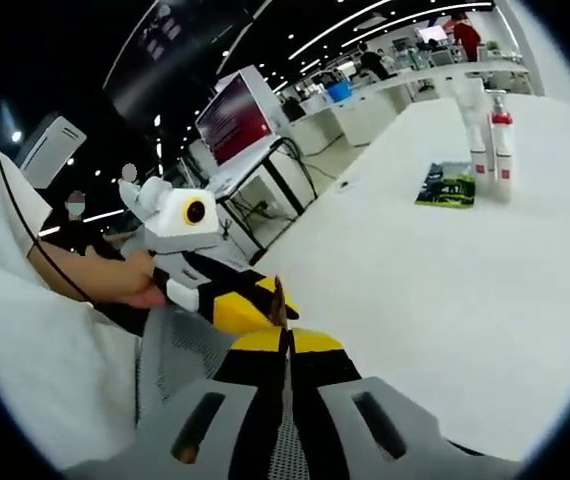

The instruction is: Arrange the skincare products in the storage area until every visible bottle or jar stands upright without overlapping.

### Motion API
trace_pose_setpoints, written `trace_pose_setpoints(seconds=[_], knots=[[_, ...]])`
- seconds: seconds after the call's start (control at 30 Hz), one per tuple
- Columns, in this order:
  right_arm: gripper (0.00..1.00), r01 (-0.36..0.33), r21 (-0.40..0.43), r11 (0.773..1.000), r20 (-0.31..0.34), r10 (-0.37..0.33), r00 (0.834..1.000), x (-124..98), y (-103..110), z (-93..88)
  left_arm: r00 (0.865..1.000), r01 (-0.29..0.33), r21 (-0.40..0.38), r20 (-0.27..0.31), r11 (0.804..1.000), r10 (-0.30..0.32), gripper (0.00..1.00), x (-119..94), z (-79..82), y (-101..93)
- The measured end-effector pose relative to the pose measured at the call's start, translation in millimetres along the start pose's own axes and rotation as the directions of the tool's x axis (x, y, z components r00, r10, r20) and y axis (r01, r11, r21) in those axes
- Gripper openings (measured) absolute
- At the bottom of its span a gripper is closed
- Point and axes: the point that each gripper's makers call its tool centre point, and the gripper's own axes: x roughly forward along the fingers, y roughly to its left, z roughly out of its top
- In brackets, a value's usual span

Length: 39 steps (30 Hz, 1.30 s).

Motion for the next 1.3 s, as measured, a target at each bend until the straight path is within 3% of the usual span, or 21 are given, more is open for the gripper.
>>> trace_pose_setpoints(seconds=[0.2, 0.33, 0.47, 0.67, 0.83, 0.93, 1.1, 1.2, 1.3], knots=[[0.02, 0.007, 0.005, 1.0, 0.023, -0.007, 1.0, -3, -4, 4.6, 0.999, 0.037, -0.025, -0.012, 0.999, -0.037, 0.08, 0, -2.0, -6.1], [0.05, 0.009, 0.003, 1.0, 0.057, -0.009, 0.998, -4, -5, 10.8, 0.995, 0.102, -0.076, 0.014, 0.992, -0.101, 0.03, -4, 2.3, -14.8], [0.09, 0.008, -0.014, 1.0, 0.078, -0.007, 0.997, -4, -5, 14.7, 0.992, 0.128, -0.101, 0.036, 0.987, -0.125, 0.02, -6, 6.0, -17.3], [0.16, 0.004, -0.048, 0.999, 0.081, 0.0, 0.997, -2, -2, 14.6, 0.981, 0.177, -0.147, 0.105, 0.973, -0.163, 0.01, -13, 17.5, -18.2], [0.16, -0.007, -0.036, 0.999, 0.08, 0.01, 0.997, -2, -1, 15.2, 0.953, 0.251, -0.231, 0.229, 0.94, -0.198, 0.01, -23, 37.8, -15.9], [0.17, -0.041, -0.015, 0.999, 0.08, 0.042, 0.996, -2, 4, 15.5, 0.951, 0.262, -0.241, 0.231, 0.934, -0.207, 0.01, -24, 37.7, -15.5], [0.09, -0.056, -0.002, 0.998, 0.085, 0.056, 0.995, -8, 8, 17.4, 0.947, 0.298, -0.245, 0.202, 0.923, -0.252, 0.01, -19, 32.9, -25.7], [0.03, -0.076, -0.006, 0.997, 0.14, 0.076, 0.987, -15, 12, 26.6, 0.941, 0.312, -0.265, 0.216, 0.912, -0.259, 0.01, -20, 35.1, -26.0], [0.01, -0.063, 0.023, 0.998, 0.113, 0.06, 0.992, -12, 9, 22.4, 0.949, 0.294, -0.253, 0.193, 0.922, -0.25, 0.01, -17, 31.0, -26.7]])
